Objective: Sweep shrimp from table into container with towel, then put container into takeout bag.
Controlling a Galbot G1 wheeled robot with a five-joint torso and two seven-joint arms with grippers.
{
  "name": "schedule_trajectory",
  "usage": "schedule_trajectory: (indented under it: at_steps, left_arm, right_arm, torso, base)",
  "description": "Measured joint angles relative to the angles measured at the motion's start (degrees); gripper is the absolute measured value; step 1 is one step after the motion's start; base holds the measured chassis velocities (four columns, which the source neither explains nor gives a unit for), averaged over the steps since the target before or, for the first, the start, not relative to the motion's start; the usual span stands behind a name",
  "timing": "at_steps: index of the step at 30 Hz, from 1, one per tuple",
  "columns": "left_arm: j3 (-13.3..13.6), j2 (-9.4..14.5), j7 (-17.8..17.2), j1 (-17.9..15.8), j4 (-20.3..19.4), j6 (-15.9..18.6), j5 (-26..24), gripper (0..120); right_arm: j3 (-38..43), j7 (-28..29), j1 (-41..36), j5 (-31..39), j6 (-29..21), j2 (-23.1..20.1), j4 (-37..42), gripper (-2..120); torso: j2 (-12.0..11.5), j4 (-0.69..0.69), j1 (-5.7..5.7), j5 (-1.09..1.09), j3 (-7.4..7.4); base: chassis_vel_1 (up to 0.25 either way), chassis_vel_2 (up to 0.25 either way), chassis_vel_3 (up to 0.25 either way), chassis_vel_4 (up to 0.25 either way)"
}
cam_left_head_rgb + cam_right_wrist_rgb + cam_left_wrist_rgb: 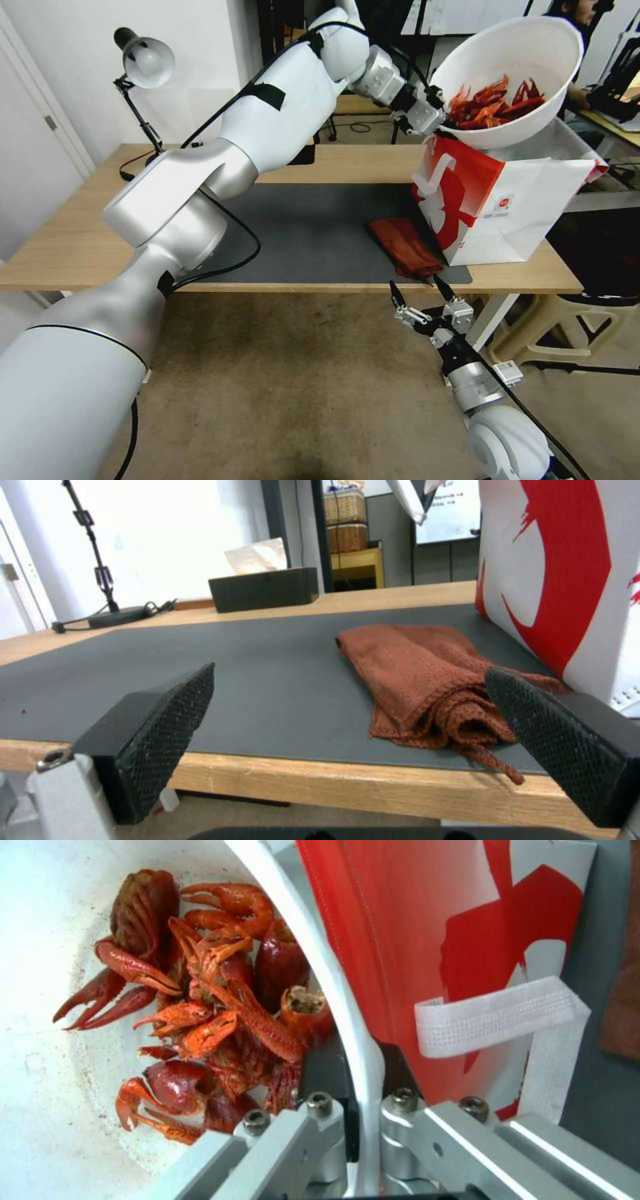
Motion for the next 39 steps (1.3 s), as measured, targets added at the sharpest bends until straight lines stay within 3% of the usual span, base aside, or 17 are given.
schedule_trajectory:
  at_steps: [8,16,23,25,30,32,34,35,37,39]
  left_arm:
    - [0.2,0.0,-0.2,0.3,-0.6,0.0,0.1,1]
    - [1.2,0.0,-5.3,0.1,-0.7,0.2,0.1,34]
    - [1.9,0.0,-8.8,-0.3,-0.5,0.4,0.0,55]
    - [2.5,0.1,-11.1,-0.4,-0.7,1.1,-1.2,67]
    - [5.2,0.3,-15.4,-0.8,-1.6,2.7,-6.6,81]
    - [8.1,2.7,-20.3,-0.7,-2.7,4.8,-12.1,91]
    - [11.2,5.5,-27.8,-0.2,-3.6,7.0,-17.5,98]
    - [11.2,5.5,-27.8,-0.2,-3.6,7.0,-17.5,98]
    - [14.0,7.7,-37.0,1.0,-4.6,9.5,-22.6,100]
    - [18.5,10.0,-48.4,1.9,-7.0,13.7,-28.8,100]
  right_arm:
    - [0.0,0.0,0.0,0.1,0.0,0.1,0.0,100]
    - [0.0,0.0,0.1,0.1,0.0,0.2,0.1,100]
    - [0.0,-0.1,-0.1,0.1,0.0,0.4,0.3,100]
    - [0.1,0.0,-0.2,0.2,0.0,0.4,0.5,100]
    - [0.6,0.1,-0.2,0.3,0.0,0.3,0.7,100]
    - [1.0,0.3,-0.4,0.5,-0.1,0.1,0.9,100]
    - [1.4,0.4,-0.5,0.5,-0.1,0.0,1.1,100]
    - [1.4,0.4,-0.5,0.5,-0.1,0.0,1.1,100]
    - [1.5,0.5,-0.5,0.6,-0.1,0.0,1.3,100]
    - [1.5,0.6,-0.6,0.6,-0.1,0.0,1.6,100]
  torso:
    - [0.0,0.01,0.00,0.00,0.00]
    - [0.0,0.01,0.00,0.00,0.00]
    - [0.0,0.00,0.00,0.00,0.00]
    - [0.0,0.02,0.00,0.00,0.00]
    - [0.0,-0.03,0.01,0.01,-0.01]
    - [0.0,-0.06,0.00,0.03,-0.01]
    - [0.0,0.03,0.01,0.00,0.00]
    - [0.0,0.03,0.01,0.00,0.00]
    - [0.0,0.05,0.02,-0.03,0.00]
    - [0.0,0.01,0.01,-0.02,0.00]
  base:
    - [0.000,0.000,0.000,0.000]
    - [0.000,0.000,0.000,0.000]
    - [0.000,0.000,0.000,0.000]
    - [0.000,0.000,0.000,0.000]
    - [0.000,0.000,0.000,0.000]
    - [0.000,0.000,0.000,0.000]
    - [0.000,0.000,0.000,0.000]
    - [0.000,0.000,0.000,0.000]
    - [0.000,0.000,0.000,0.000]
    - [0.000,0.000,0.000,0.000]
